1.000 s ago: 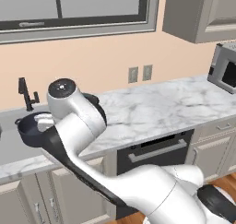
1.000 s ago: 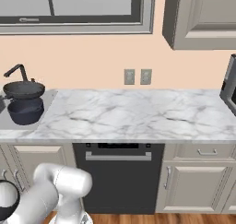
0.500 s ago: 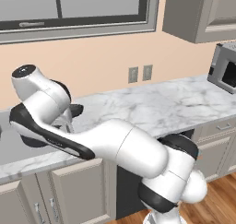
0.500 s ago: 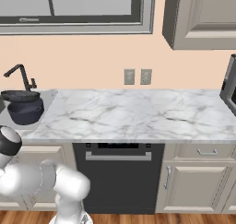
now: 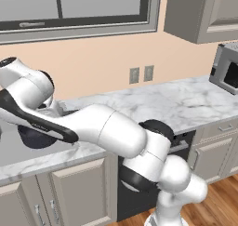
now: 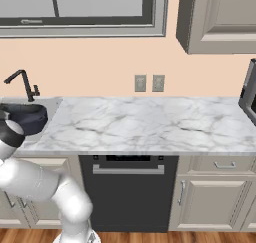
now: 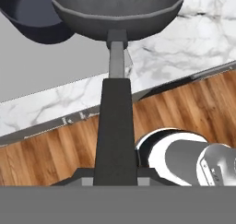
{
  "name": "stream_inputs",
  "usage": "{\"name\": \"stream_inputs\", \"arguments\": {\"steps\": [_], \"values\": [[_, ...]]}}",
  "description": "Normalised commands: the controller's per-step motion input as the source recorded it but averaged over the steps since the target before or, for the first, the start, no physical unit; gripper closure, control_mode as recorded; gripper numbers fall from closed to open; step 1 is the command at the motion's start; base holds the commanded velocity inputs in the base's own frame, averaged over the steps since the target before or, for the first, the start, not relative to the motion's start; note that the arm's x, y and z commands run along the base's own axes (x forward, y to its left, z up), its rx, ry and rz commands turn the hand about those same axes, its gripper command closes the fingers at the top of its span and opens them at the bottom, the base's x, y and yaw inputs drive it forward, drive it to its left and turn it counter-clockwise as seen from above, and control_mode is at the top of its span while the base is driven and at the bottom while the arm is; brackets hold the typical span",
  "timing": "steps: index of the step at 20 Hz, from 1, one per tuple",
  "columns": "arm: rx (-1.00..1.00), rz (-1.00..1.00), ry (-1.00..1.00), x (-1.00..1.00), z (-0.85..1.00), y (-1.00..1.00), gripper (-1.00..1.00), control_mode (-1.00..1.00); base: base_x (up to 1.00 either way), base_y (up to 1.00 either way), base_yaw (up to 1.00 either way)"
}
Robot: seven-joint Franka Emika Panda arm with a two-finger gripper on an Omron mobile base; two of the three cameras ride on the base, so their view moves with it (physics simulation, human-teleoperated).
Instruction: Move the pot and pan from the stove into the sink.
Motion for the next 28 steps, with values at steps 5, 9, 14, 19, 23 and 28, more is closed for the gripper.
{"name": "stream_inputs", "arguments": {"steps": [5, 9, 14, 19, 23, 28], "values": [[-0.01, 0.0, 0.04, 0.03, -0.38, 0.12, 1.0, -1.0, 0.0, 0.0, 0.0], [0.0, 0.01, -0.12, 0.11, -0.34, 0.13, 1.0, -1.0, 0.0, 0.0, 0.0], [0.0, 0.03, -0.29, 0.25, -0.38, 0.21, 1.0, -1.0, 0.0, 0.0, 0.0], [0.0, 0.09, -0.1, 0.5, -0.66, 0.19, 1.0, -1.0, 0.0, 0.0, 0.0], [0.05, 0.11, 0.02, 0.62, -0.72, 0.15, 1.0, -1.0, 0.0, 0.0, 0.0], [0.05, 0.06, 0.05, 0.68, -0.56, 0.25, 1.0, -1.0, 0.0, 0.0, 0.0]]}}
